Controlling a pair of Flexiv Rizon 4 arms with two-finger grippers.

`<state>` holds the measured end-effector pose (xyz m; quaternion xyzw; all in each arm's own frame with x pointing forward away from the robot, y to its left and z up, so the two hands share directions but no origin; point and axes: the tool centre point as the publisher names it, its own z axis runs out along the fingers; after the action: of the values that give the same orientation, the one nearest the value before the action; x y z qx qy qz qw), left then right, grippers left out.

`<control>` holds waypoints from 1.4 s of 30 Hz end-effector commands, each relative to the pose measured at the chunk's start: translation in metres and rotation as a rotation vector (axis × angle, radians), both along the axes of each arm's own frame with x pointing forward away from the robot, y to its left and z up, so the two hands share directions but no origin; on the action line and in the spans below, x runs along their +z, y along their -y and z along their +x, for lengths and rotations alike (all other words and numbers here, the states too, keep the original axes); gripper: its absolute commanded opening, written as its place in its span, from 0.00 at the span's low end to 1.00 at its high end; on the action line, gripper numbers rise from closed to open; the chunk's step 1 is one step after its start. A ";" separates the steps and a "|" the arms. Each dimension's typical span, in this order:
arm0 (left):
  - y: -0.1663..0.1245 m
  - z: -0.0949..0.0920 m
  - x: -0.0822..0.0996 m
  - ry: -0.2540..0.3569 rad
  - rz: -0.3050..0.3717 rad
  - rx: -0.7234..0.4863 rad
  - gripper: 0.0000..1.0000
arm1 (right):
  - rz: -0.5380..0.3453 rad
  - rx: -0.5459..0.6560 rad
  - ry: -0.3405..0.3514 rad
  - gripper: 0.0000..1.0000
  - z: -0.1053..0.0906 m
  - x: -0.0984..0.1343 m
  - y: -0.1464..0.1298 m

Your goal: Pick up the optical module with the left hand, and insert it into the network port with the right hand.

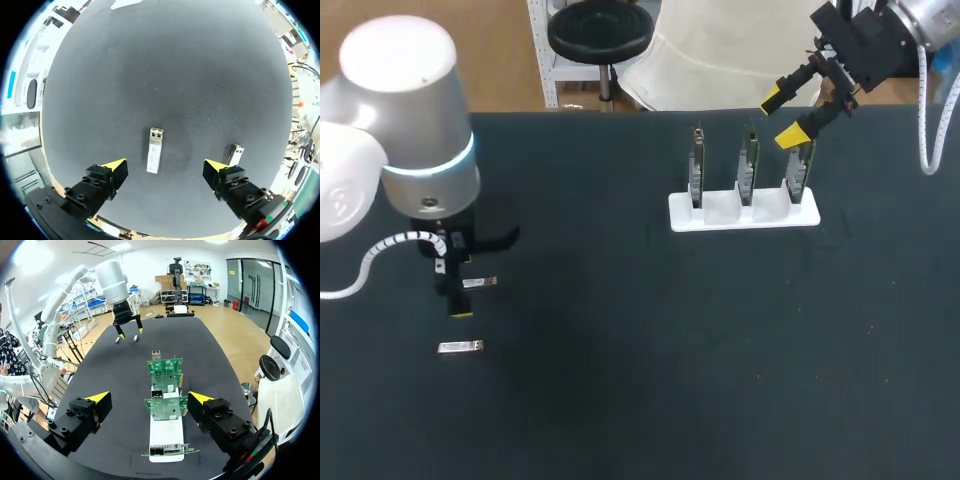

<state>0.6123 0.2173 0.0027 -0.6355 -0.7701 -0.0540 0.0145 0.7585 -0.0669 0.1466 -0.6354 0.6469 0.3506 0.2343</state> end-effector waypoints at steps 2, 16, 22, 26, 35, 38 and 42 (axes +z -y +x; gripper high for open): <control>-0.003 0.003 -0.004 -0.017 -0.016 -0.002 1.00 | 0.000 -0.001 0.002 1.00 -0.001 0.000 0.000; -0.001 0.001 -0.011 -0.033 -0.026 0.015 1.00 | 0.000 -0.001 0.002 1.00 -0.001 0.000 0.000; -0.001 0.001 -0.015 -0.039 -0.029 0.023 1.00 | 0.000 -0.001 0.002 1.00 -0.001 0.000 0.000; -0.001 0.001 -0.018 -0.044 -0.035 0.029 1.00 | 0.000 -0.001 0.002 1.00 -0.001 0.000 0.000; -0.005 0.000 -0.025 -0.057 -0.040 0.055 1.00 | 0.000 -0.001 0.002 1.00 -0.001 0.000 0.000; -0.006 0.000 -0.026 -0.062 -0.039 0.059 1.00 | 0.000 -0.001 0.002 1.00 -0.001 0.000 0.000; -0.007 0.002 -0.028 -0.063 -0.039 0.063 1.00 | 0.000 -0.001 0.002 1.00 -0.001 0.000 0.000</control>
<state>0.6105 0.2223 -0.0191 -0.6120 -0.7902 -0.0205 0.0253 0.7585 -0.0669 0.1466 -0.6354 0.6469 0.3505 0.2343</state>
